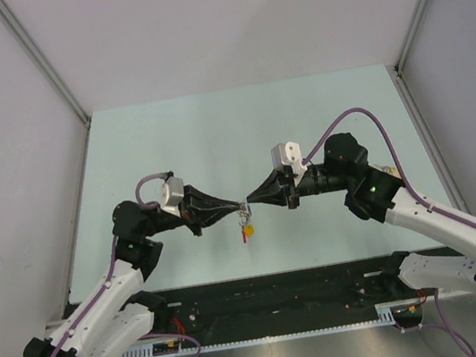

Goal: Put the keys on the keyring

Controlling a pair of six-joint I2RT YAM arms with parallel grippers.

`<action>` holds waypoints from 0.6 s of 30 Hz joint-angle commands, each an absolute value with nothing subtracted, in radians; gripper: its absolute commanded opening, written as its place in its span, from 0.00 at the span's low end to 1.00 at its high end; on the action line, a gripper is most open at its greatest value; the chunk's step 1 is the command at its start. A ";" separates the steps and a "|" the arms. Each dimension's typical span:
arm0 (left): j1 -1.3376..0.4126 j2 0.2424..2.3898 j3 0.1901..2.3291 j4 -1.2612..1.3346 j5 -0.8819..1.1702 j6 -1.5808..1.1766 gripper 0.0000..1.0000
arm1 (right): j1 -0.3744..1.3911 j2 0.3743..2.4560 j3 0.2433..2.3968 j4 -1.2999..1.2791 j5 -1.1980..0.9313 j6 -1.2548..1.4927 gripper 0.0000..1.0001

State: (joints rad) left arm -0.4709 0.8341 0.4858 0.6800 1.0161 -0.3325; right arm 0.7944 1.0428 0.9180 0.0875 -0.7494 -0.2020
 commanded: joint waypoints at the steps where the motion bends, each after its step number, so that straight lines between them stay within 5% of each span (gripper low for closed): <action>1: -0.474 0.802 0.474 0.741 1.000 -0.325 0.00 | 0.792 1.034 0.922 0.124 -0.756 -0.184 0.00; 18: -0.474 0.798 0.469 0.749 0.988 -0.318 0.01 | 0.790 1.045 0.920 0.127 -0.759 -0.173 0.00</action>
